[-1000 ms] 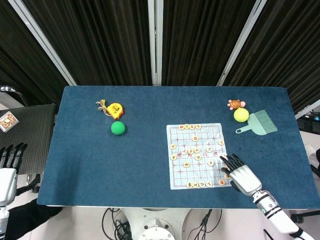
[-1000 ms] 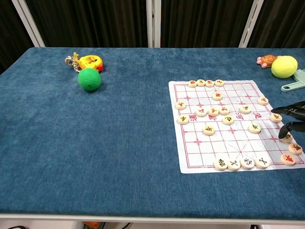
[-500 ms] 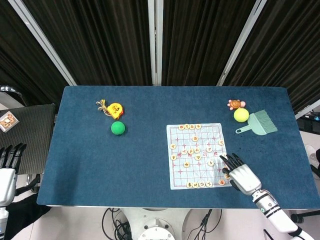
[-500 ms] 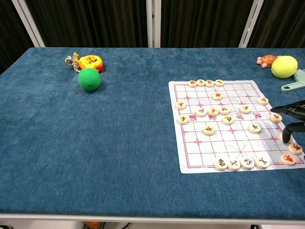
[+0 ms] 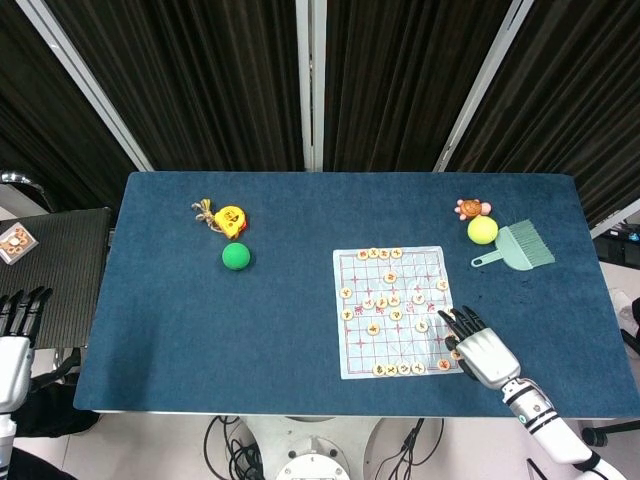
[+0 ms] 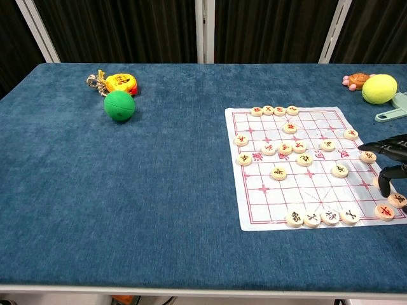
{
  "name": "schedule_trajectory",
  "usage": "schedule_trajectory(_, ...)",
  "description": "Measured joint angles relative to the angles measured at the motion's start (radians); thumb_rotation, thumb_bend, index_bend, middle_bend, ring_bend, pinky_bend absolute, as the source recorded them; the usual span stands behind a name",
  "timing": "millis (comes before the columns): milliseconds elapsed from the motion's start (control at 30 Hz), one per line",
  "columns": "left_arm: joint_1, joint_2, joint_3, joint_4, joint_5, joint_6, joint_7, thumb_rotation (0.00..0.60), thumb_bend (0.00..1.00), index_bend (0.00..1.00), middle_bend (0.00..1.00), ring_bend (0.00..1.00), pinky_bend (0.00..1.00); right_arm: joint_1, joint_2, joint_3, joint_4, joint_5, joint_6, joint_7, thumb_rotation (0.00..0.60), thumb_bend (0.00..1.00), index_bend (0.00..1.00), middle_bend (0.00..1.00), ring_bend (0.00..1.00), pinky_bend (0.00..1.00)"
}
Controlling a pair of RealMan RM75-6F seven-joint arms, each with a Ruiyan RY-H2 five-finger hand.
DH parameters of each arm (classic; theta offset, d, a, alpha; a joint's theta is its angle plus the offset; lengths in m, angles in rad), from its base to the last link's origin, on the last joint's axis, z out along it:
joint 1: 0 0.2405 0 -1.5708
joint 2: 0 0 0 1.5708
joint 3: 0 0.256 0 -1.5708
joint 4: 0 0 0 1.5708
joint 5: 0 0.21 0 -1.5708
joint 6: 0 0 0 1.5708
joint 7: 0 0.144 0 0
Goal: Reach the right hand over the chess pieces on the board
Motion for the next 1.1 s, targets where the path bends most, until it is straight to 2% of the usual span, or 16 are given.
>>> schedule_trajectory(167, 0.001, -0.002, 0.001, 0.004, -0.001, -0.002, -0.005, 0.600, 0.12, 0.07, 0.06, 0.00, 0.00, -0.003, -0.005, 0.002, 0.004, 0.001, 0.014, 0.000, 0.600, 0.29, 0.56, 0.00, 0.00, 0.00)
schedule_trajectory(567, 0.010, 0.002, 0.000, 0.005, 0.004, 0.016, -0.020, 0.600, 0.12, 0.07, 0.06, 0.00, 0.00, 0.011, 0.021, 0.024, -0.058, -0.023, 0.073, 0.018, 0.600, 0.29, 0.57, 0.00, 0.00, 0.00)
schedule_trajectory(767, 0.012, 0.005, 0.000, 0.008, 0.006, 0.018, -0.027, 0.600, 0.12, 0.07, 0.06, 0.00, 0.00, 0.045, 0.018, 0.043, -0.103, -0.026, 0.050, -0.014, 0.600, 0.29, 0.57, 0.00, 0.00, 0.00)
schedule_trajectory(1100, 0.015, 0.006, 0.001, 0.024, 0.004, 0.017, -0.053, 0.600, 0.12, 0.07, 0.06, 0.00, 0.00, 0.103, -0.044, 0.065, -0.160, -0.024, -0.022, -0.106, 0.600, 0.29, 0.57, 0.00, 0.00, 0.00)
